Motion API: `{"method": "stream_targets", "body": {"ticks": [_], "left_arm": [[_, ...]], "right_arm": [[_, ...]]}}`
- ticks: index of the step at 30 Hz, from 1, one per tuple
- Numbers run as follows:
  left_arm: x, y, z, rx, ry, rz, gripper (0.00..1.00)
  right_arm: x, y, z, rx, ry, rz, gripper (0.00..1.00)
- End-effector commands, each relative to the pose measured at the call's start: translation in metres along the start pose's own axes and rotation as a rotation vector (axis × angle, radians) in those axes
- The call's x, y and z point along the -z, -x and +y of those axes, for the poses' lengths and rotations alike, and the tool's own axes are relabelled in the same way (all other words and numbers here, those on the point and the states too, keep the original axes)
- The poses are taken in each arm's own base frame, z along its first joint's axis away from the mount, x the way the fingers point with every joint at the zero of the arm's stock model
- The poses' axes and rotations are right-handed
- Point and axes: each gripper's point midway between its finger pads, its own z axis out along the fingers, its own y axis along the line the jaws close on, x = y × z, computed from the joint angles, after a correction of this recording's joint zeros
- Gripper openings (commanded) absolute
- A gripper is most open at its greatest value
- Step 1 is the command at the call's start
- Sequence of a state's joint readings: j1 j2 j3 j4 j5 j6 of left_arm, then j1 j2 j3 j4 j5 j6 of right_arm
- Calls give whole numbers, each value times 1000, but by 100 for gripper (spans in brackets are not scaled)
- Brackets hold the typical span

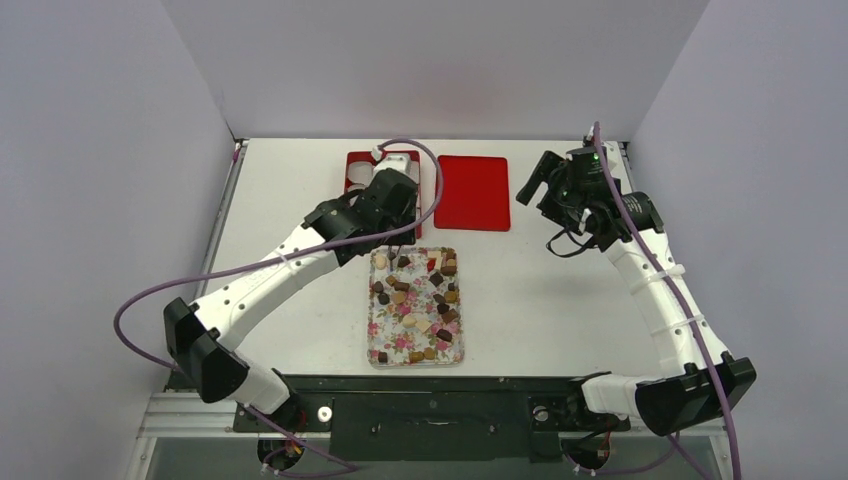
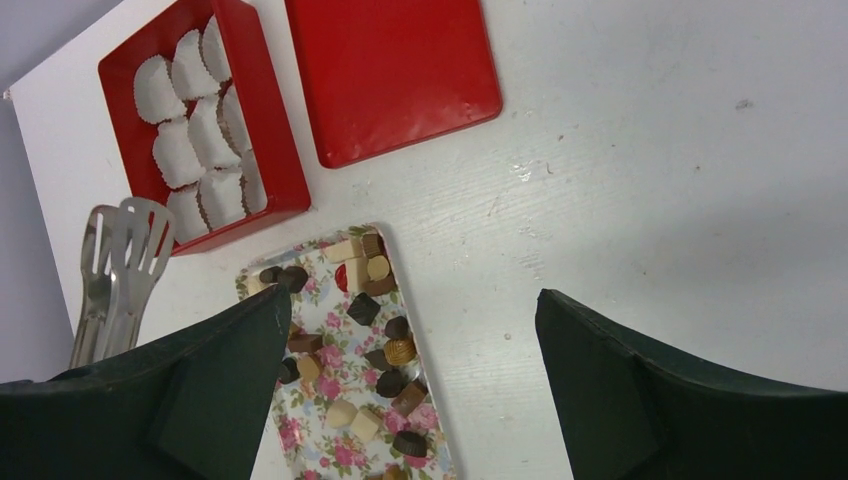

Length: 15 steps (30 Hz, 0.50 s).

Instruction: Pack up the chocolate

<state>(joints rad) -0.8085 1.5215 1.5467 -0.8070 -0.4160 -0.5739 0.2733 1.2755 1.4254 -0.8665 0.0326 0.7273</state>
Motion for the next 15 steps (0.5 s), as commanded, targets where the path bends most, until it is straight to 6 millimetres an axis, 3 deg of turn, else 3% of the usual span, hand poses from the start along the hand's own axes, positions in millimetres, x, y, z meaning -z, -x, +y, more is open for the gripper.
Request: {"method": "stream_targets", "body": {"ticks": [1, 2, 9, 15], "left_arm": [[30, -23, 9, 22, -71, 64, 39], [27, -40, 15, 13, -62, 105, 39], [38, -79, 26, 30, -83, 195, 39], [48, -102, 30, 17, -84, 261, 38]], "right_arm": [[-3, -3, 3, -12, 17, 32, 87], [-3, -5, 5, -12, 26, 43, 87], [-5, -10, 8, -2, 40, 66, 86], [-8, -16, 9, 4, 40, 81, 86]]}}
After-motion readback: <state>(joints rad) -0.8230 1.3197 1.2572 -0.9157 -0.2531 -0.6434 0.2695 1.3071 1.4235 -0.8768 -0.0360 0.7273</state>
